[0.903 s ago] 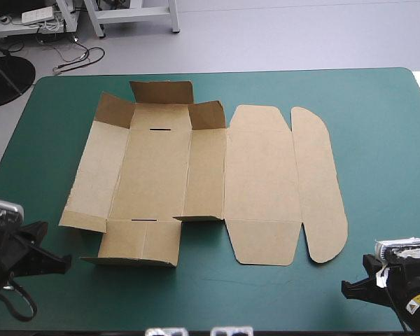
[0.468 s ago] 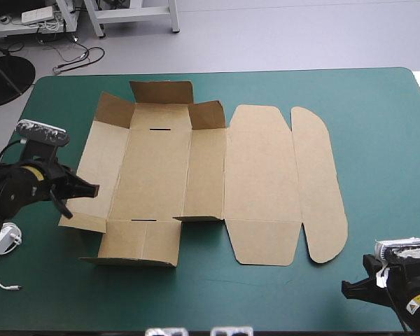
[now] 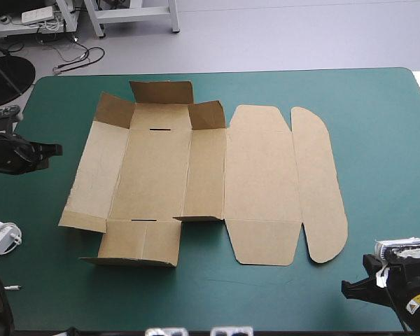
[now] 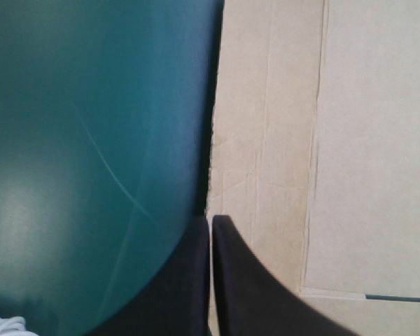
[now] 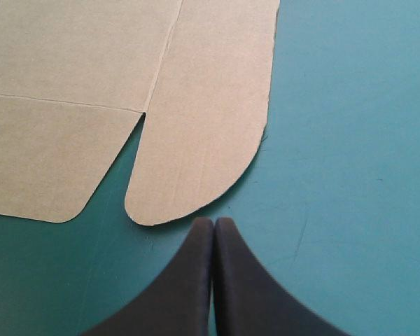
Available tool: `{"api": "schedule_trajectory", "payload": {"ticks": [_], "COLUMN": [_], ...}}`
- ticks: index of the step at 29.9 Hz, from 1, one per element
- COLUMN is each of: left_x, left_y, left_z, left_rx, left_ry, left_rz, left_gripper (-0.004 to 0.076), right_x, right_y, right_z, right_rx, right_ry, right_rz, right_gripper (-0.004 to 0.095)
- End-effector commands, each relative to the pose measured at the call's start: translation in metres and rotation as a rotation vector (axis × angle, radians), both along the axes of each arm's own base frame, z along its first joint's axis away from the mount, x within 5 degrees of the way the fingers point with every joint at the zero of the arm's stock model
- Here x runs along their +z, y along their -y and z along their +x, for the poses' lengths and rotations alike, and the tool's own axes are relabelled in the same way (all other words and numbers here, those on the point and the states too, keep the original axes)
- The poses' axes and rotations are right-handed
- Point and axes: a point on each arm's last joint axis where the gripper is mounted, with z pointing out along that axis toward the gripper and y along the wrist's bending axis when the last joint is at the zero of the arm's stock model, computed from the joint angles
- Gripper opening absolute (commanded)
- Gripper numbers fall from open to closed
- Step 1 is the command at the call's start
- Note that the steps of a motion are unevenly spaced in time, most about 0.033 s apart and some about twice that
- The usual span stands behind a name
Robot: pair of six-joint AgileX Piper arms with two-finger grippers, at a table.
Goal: Fold the box
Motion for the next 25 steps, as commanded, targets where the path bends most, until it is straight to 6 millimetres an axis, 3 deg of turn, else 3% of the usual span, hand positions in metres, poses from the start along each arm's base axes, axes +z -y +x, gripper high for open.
{"api": "schedule_trajectory", "payload": {"ticks": [1,6,12,16,22,25], "left_x": [0.002,-0.027,-0.039,-0.04,-0.044,-0.05], "left_y": [-0.021,-0.039,-0.042,-0.042,-0.043,-0.045], "left_z": [0.0,0.011,0.017,0.017,0.019,0.021], "left_rx": [0.008,0.007,0.004,-0.05,-0.057,-0.049], "left_ry": [0.034,-0.05,-0.088,-0.074,-0.082,-0.099], "left_rz": [-0.196,-0.307,-0.314,-0.287,-0.289,-0.303], "left_gripper": [0.0004,0.0004,0.0018,0.0151,0.0512,0.0552], "right_x": [0.012,0.012,0.012,0.012,0.012,0.012], "right_y": [0.0,0.0,0.0,0.0,0.0,0.0], "right_z": [0.005,0.005,0.005,0.005,0.005,0.005], "right_rx": [-0.004,-0.004,-0.004,-0.004,-0.004,-0.004], "right_ry": [0.074,0.074,0.074,0.074,0.074,0.074], "right_rz": [0.007,0.007,0.007,0.007,0.007,0.007], "right_gripper": [-0.002,-0.002,-0.002,-0.002,-0.002,-0.002]}}
